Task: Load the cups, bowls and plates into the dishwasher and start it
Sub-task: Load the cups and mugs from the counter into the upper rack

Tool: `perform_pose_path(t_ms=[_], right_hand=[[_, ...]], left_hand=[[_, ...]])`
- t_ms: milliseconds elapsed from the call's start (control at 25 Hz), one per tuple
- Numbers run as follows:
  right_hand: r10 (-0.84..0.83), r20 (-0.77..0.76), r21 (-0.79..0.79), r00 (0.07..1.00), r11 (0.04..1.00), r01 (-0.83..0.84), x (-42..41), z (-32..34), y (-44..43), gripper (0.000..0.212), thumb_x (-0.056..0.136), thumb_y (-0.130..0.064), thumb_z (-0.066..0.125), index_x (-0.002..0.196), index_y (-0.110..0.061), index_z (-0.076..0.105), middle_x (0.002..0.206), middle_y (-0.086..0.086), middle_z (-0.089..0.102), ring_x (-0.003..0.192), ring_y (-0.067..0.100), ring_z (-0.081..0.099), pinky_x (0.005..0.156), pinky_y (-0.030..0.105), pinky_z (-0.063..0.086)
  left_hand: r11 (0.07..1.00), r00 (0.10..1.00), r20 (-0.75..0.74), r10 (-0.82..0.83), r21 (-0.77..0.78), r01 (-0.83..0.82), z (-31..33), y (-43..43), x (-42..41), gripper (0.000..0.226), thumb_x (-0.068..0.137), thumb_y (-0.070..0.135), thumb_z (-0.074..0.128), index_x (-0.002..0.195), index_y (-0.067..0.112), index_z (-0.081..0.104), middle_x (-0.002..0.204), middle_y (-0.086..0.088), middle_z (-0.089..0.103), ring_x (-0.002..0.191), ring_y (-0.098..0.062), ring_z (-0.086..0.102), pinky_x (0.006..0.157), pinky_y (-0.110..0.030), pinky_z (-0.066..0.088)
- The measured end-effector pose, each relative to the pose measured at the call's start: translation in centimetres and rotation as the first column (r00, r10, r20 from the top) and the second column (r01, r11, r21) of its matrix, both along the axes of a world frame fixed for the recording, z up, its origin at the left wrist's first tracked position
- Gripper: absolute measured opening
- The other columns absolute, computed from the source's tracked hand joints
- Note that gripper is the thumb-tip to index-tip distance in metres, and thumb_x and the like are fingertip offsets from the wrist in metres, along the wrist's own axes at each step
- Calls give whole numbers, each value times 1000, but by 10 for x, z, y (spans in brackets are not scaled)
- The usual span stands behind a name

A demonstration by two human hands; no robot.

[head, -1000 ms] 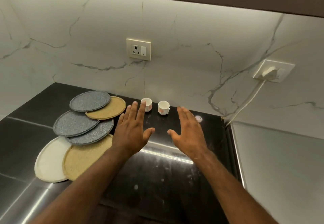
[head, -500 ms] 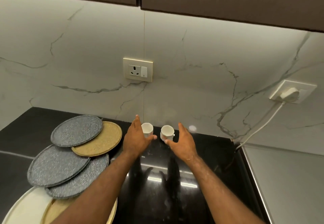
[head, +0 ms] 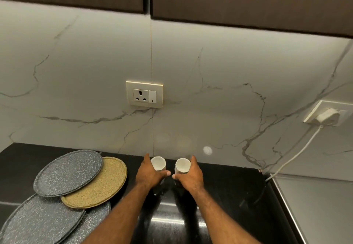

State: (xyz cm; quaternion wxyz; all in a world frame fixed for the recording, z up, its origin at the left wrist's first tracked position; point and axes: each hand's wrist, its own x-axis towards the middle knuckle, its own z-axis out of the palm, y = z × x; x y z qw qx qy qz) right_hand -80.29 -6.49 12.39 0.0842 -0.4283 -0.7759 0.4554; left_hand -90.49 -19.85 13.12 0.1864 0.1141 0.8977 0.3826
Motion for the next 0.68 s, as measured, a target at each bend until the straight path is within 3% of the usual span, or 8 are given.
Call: perform_pose_path(t_ms=[160,280,400,680], right_hand=[[-44,6,-19,999,999,44,-10,-7,0,115,63,-27,95,155,-23,27,141,4,56,130,25,53,105,38,49],[-48,-4,-21,999,999,48,-10,-8,4,112,64,-22,95,155,-23,29,141,4,55,130,25,52,104,36,46],[-32,-17,-12,999,999,32,1,-7,7,111,61,-23,96,153,-24,33,140,3,55,128,23,54,103,33,45],[39,-126,62,991,998,-32,54,31,-10,85,52,-36,97,126,-25,56,113,-9,67,104,16,65,89,31,56]], left_hand=[[997,997,-73,-27,-74,22,-11,8,-2,88,69,48,88,138,22,40,128,-4,62,116,-28,61,92,-42,53],[992,993,-117,-33,-124,19,-10,8,-3,65,74,45,84,123,24,47,116,-1,66,106,-26,64,82,-37,52],[996,992,-129,-16,-88,5,-7,3,1,59,72,41,85,117,24,51,108,-1,67,98,-25,64,76,-35,51],[999,984,-175,6,41,2,23,-27,47,60,69,42,87,118,28,54,108,4,66,100,-21,63,82,-34,51]])
